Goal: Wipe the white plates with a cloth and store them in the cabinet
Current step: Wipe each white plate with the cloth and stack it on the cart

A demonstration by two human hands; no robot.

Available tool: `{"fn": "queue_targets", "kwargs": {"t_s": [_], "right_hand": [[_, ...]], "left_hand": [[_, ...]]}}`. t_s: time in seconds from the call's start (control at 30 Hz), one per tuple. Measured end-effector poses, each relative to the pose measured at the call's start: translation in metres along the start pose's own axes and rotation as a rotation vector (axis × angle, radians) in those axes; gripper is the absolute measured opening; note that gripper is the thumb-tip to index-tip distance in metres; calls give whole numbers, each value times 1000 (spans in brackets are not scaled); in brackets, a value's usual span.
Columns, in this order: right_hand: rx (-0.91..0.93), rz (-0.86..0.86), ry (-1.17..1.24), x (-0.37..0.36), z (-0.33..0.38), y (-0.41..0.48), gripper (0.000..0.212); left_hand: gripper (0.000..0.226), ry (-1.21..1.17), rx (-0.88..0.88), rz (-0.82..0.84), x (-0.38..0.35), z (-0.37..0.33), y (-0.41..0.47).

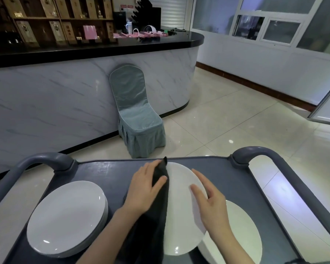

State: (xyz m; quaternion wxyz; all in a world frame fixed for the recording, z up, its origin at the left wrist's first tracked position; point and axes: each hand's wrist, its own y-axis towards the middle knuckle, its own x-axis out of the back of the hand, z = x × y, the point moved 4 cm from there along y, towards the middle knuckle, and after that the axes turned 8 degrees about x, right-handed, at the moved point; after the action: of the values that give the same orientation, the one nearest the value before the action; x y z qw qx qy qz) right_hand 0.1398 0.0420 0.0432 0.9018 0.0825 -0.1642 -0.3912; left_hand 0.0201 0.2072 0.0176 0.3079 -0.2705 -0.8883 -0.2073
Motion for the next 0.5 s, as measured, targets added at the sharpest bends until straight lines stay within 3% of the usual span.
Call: {"fn": "queue_targets", "kwargs": {"t_s": [0.07,0.13,0.27,0.33,0.43,0.5], "right_hand": [[24,49,-77,10,2,9,37],[52,132,-132,14,4,17,30],[158,357,-242,0,15,24,28],[205,391,-264,-5,19,25,30],[215,326,-222,2,19,28,26],[149,199,-102,12,14,28,22]], "left_hand": [[34,-175,136,88,2,12,0],[27,-195,140,112,7,11,1],[25,-95,-36,222,13,-21,10],[21,-37,-98,274,12,-30,12],[8,-203,-10,183,14,-17,7],[18,-358,121,16,14,2,-4]]}}
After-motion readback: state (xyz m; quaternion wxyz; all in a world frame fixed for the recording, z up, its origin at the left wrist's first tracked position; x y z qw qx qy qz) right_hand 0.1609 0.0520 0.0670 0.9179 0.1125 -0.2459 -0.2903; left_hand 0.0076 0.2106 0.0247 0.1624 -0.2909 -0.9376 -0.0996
